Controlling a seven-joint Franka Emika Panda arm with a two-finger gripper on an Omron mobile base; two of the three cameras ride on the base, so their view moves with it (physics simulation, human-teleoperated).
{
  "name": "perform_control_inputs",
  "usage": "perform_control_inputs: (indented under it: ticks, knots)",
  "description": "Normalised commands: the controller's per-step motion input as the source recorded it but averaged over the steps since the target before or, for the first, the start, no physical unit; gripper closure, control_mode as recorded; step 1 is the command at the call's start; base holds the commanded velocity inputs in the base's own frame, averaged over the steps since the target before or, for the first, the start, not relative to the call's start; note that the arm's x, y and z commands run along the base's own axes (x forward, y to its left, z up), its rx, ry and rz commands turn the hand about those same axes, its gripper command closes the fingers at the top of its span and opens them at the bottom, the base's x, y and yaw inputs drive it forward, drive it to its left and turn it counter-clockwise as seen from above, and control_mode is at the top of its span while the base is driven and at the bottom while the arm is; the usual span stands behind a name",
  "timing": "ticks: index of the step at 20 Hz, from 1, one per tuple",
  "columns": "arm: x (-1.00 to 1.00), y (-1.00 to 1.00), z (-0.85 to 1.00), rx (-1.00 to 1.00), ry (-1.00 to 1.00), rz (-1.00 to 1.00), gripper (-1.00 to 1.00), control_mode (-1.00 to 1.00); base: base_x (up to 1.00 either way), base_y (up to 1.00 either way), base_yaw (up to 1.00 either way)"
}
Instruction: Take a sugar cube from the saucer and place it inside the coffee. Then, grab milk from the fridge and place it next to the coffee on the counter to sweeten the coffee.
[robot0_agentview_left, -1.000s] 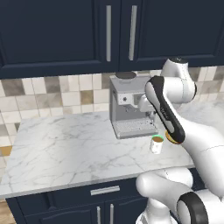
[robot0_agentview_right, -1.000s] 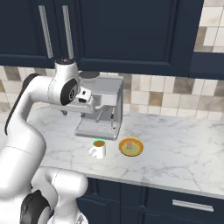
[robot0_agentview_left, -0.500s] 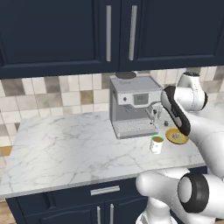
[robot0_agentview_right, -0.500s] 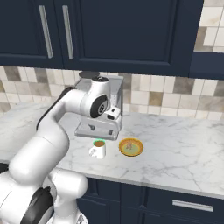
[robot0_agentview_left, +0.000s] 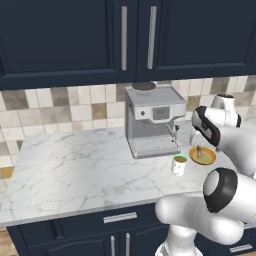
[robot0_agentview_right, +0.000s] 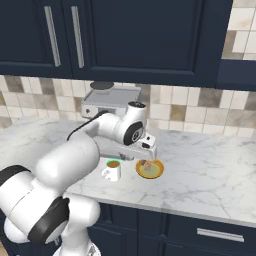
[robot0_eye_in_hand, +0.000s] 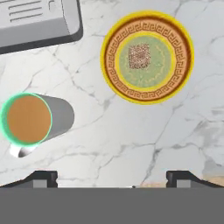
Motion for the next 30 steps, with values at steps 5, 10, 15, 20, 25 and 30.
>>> perform_control_inputs:
  ticks: [5, 10, 15, 20, 25, 30]
  knots:
    - [0.50, -0.36, -0.29, 0.08, -0.01, 0.00, -1.00, -1.00, 0.00, 0.00, 0.00]
    - [0.51, -0.13, -0.41, 0.08, 0.00, 0.05, -1.00, -1.00, 0.00, 0.00, 0.00]
    - [0.38, -0.25, -0.37, 0.01, 0.06, 0.05, -1.00, -1.00, 0.00, 0.00, 0.00]
    - [0.47, -0.28, -0.31, 0.02, 0.05, 0.02, -1.00, -1.00, 0.00, 0.00, 0.00]
    - [0.27, -0.02, -0.29, 0.00, 0.03, 0.00, -1.00, -1.00, 0.00, 0.00, 0.00]
    - [-0.02, 0.00, -0.25, 0.00, 0.00, 0.00, -1.00, -1.00, 0.00, 0.00, 0.00]
